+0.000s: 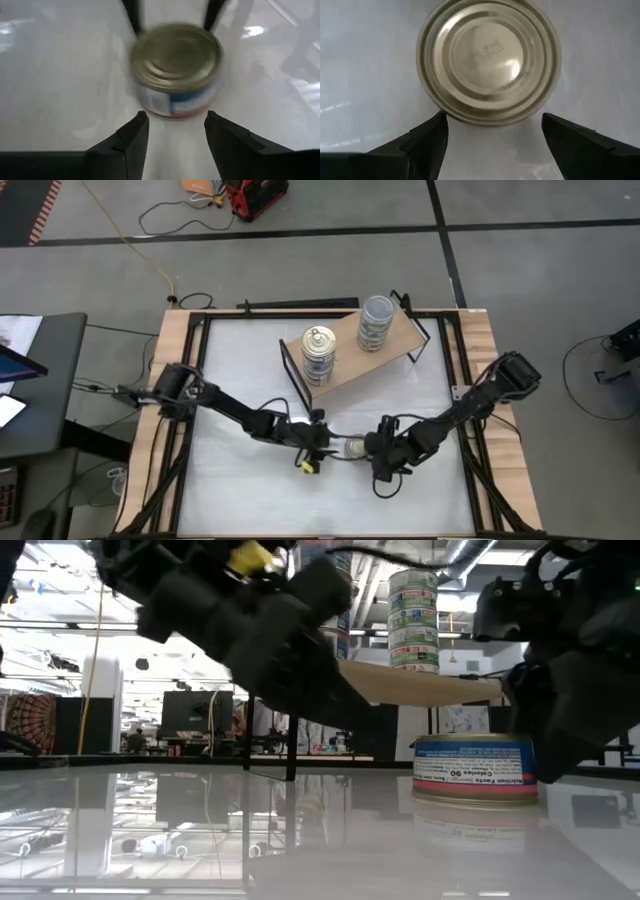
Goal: Stack canned seafood by type on shelf
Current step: Stack the blue tuna can on top of the blue tuna can
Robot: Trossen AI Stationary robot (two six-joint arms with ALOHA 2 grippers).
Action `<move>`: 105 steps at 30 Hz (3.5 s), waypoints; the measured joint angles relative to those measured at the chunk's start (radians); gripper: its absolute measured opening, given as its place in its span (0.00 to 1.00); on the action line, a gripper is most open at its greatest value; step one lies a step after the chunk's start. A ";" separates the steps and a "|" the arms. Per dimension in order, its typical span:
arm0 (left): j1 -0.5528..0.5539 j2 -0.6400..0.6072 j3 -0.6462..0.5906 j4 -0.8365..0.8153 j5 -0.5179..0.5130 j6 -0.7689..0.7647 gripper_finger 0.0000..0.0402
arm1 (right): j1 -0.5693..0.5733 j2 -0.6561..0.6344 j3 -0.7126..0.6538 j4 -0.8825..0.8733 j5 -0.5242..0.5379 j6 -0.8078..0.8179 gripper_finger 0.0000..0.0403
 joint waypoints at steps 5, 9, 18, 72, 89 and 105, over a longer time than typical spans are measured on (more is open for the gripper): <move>-0.005 0.062 0.038 -0.006 0.080 0.019 0.52 | -0.033 0.000 -0.001 0.082 0.000 -0.087 0.85; -0.011 0.082 0.049 -0.013 0.093 0.060 0.59 | -0.050 0.001 -0.004 0.106 -0.002 -0.135 0.85; -0.008 0.079 0.051 -0.028 0.031 0.033 0.62 | -0.073 0.001 -0.004 0.106 -0.007 -0.145 0.82; 0.000 -0.017 0.150 -0.290 -0.004 0.183 0.62 | -0.071 -0.022 0.181 0.091 0.060 -0.430 0.89; -0.099 -0.100 0.078 -0.171 0.263 0.306 0.62 | 0.203 -0.197 0.216 -0.309 -0.163 0.107 0.79; -0.209 -0.097 0.076 0.056 0.264 0.295 0.62 | 0.244 -0.120 0.128 -0.369 -0.228 0.381 0.64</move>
